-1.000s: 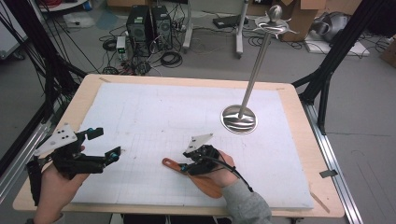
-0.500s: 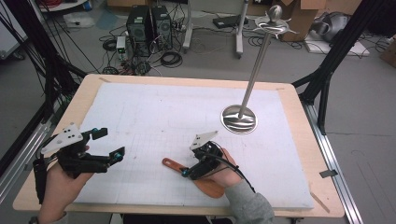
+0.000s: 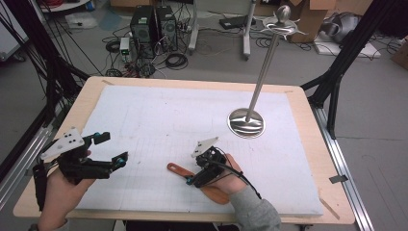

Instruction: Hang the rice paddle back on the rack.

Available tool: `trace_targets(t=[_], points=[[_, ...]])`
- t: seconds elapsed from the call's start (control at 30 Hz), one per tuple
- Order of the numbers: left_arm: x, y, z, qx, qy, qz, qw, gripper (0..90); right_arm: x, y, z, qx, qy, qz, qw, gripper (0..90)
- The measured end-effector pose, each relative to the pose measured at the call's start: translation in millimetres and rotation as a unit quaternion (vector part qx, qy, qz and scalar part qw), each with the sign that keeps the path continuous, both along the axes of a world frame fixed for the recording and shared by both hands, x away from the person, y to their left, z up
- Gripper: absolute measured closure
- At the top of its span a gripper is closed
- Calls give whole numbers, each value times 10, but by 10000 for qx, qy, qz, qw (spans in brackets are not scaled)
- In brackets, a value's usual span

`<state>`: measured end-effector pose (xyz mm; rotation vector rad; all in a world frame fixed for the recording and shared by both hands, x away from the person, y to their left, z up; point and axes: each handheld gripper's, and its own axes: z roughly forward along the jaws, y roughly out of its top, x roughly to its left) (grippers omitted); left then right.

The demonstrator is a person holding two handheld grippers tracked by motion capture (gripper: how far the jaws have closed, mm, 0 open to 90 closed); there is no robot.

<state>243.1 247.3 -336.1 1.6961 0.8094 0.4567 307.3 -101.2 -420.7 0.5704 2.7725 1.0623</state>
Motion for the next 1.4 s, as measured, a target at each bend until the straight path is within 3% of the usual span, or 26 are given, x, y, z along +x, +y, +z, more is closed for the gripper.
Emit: trace_targets(t=[0.23, 0.77, 1.4], points=[[-8, -3, 13, -31, -21, 0, 10000, 58, -20, 51, -61, -258, 34, 15, 9997, 149], [1, -5, 3, -24, -7, -3, 10000, 58, -44, 113, -114, -526, 98, 58, 9985, 223], [5, -8, -1, -17, 4, -9, 10000, 59, -82, 93, -77, -483, 124, 127, 9987, 528]])
